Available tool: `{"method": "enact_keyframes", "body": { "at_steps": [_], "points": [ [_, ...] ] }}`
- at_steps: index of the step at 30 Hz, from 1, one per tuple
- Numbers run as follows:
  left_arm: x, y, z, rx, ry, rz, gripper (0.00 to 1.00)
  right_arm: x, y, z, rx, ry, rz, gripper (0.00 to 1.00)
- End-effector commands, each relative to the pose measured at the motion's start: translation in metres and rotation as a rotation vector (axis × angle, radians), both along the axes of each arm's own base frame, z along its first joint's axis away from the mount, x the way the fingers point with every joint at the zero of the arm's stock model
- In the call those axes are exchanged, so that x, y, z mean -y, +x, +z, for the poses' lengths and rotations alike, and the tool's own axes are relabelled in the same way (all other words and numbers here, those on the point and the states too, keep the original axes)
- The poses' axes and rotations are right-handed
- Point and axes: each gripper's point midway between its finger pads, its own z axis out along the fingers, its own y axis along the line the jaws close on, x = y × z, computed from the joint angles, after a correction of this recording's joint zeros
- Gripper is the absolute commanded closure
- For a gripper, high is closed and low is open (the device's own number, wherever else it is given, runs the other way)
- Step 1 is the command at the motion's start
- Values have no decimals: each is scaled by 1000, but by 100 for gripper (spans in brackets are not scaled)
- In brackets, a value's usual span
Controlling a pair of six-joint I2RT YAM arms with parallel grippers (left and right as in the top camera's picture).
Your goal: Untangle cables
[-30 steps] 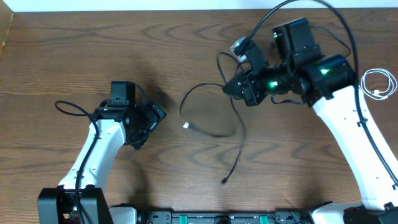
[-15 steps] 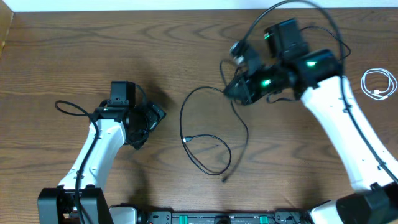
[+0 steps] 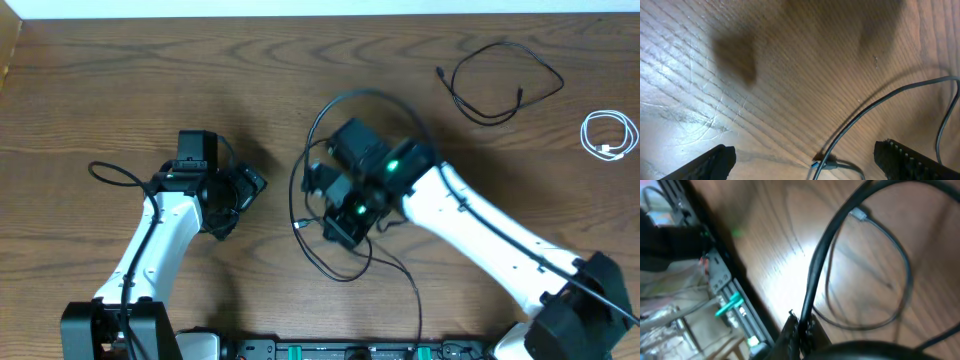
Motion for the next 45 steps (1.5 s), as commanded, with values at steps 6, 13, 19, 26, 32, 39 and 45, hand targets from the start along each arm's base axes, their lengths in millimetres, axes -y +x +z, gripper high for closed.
{"method": "enact_keyframes", "body": {
  "at_steps": [6, 13, 19, 26, 32, 39, 45],
  "points": [
    [-3, 2, 4, 15, 15, 1, 7, -8, -38, -80, 100, -97, 59, 89],
    [-3, 2, 4, 15, 15, 1, 7, -1, -45, -103, 218, -220, 83, 58],
    [-3, 2, 4, 15, 15, 1, 7, -4, -49, -127, 194, -256, 98, 36],
    [-3, 2, 4, 15, 15, 1, 7, 0, -56, -151, 169, -333, 127, 84],
    [-3, 2, 4, 15, 15, 1, 7, -9, -40, -128, 173, -295, 33, 99],
    [-3, 2, 4, 15, 15, 1, 7, 58, 57, -49, 428, -471, -294, 99],
    [-3, 2, 4, 15, 15, 1, 7, 138, 73, -24, 311, -561, -462, 99]
  ]
}}
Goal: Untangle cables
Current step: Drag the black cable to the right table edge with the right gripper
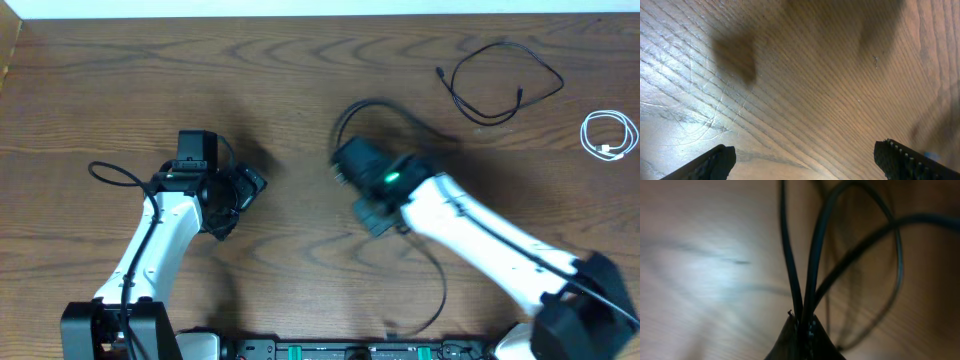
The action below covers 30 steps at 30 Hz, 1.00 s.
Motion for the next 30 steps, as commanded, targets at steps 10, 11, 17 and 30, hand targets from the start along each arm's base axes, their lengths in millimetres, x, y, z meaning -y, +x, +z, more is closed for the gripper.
{"method": "enact_keyframes", "body": {
  "at_steps": [10, 11, 17, 30],
  "points": [
    [-3, 2, 4, 15, 15, 1, 6, 142, 30, 86, 194, 89, -461, 99],
    [-3, 2, 4, 15, 15, 1, 7, 157, 33, 92, 221, 107, -526, 99],
    [-3, 2, 4, 15, 15, 1, 7, 255, 33, 95, 259, 85, -885, 99],
    [-3, 2, 4, 15, 15, 1, 6, 323, 58, 97, 360, 280, -1072, 99]
  ]
}}
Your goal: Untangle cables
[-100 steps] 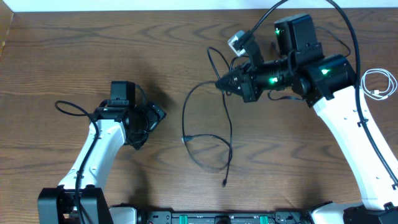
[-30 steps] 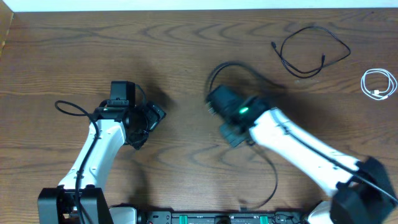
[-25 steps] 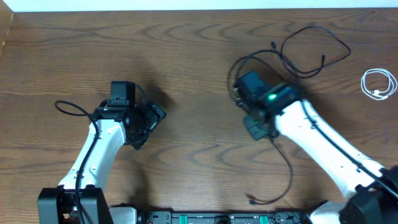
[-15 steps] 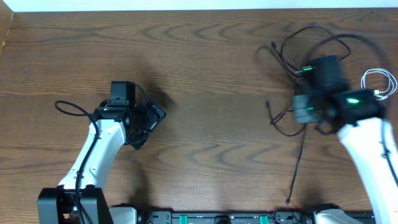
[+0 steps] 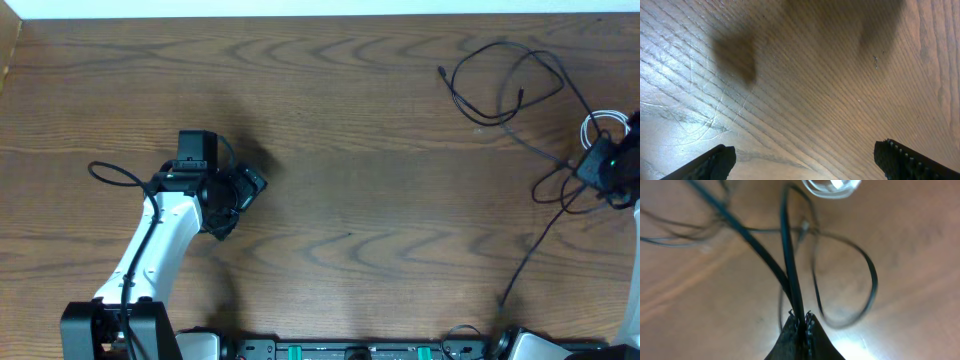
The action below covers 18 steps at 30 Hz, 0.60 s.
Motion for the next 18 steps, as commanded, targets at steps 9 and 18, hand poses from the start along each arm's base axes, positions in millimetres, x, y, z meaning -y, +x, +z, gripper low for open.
{"method": "enact_keyframes", "body": {
  "at_steps": [9, 18],
  "points": [
    [-3, 2, 4, 15, 15, 1, 6, 30, 23, 44, 215, -112, -153, 99],
    [-3, 2, 4, 15, 15, 1, 7, 30, 19, 208, 787, -349, -135, 99]
  ]
}}
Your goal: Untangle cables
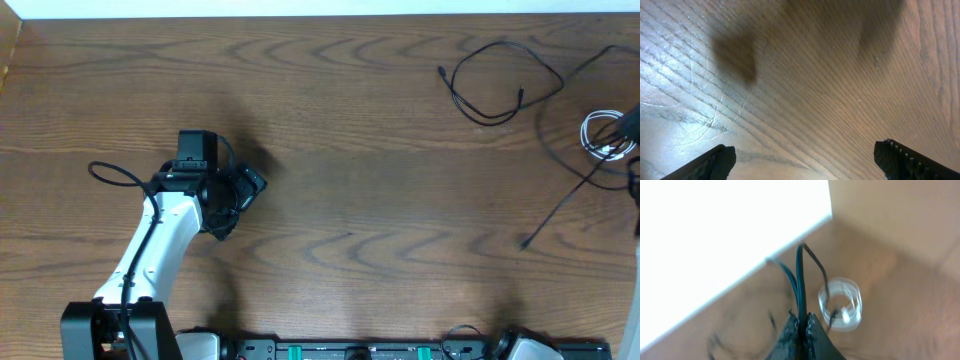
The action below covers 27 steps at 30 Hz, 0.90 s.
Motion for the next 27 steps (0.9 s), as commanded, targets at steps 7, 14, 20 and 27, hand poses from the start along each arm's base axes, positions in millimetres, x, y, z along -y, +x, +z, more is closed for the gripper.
{"method": "enact_keyframes", "body": {
  "at_steps": [7, 14, 20, 27],
  "points": [
    [-3, 2, 4, 14, 15, 1, 7, 24, -43, 88, 226, -215, -212, 99],
    [-3, 2, 4, 14, 15, 1, 7, 14, -37, 66, 168, -138, -149, 99],
    [-3, 2, 4, 14, 15, 1, 7, 11, -39, 32, 99, 4, -171, 99],
    [-3, 2, 4, 14, 15, 1, 7, -16, -26, 52, 152, 1, -28, 99]
  ]
}}
